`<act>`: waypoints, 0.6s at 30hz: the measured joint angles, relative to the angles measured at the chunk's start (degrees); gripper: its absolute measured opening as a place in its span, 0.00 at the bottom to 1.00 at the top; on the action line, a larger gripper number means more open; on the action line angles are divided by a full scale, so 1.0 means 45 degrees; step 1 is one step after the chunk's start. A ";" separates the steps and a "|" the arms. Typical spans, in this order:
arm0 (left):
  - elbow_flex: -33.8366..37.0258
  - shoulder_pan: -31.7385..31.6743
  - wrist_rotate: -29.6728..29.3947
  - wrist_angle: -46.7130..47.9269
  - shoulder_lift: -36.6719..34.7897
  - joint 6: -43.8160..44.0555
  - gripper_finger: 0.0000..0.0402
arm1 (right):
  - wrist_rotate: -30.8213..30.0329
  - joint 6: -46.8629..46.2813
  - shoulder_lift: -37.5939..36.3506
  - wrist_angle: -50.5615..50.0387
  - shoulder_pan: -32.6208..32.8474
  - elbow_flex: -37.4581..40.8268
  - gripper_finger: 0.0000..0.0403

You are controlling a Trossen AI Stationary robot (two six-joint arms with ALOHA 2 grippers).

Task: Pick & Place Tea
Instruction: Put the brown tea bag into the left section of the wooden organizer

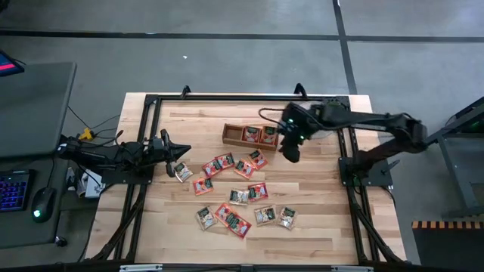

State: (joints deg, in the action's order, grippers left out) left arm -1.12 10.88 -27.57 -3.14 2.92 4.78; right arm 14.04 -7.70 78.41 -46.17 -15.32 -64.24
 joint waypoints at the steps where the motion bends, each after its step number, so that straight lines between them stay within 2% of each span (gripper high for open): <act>1: 0.0000 0.0002 0.0000 0.0000 0.0000 0.0000 0.00 | -0.0006 -0.0276 -0.0346 0.0281 0.0124 0.0402 0.39; 7: 0.0002 0.0003 0.0004 0.0000 0.0001 0.0000 0.00 | -0.0046 -0.2063 -0.1808 0.2342 0.1179 0.2357 0.38; 14: -0.0002 0.0003 0.0005 0.0000 0.0000 0.0000 0.00 | -0.0266 -0.3145 -0.1923 0.4431 0.2336 0.3708 0.38; 18: -0.0002 0.0002 0.0005 0.0000 0.0000 0.0000 0.00 | -0.0671 -0.3138 -0.1923 0.4707 0.2737 0.3908 0.38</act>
State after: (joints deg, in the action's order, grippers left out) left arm -1.13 10.89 -27.55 -3.14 2.92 4.78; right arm 11.02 -21.82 69.76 -24.99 -3.00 -46.65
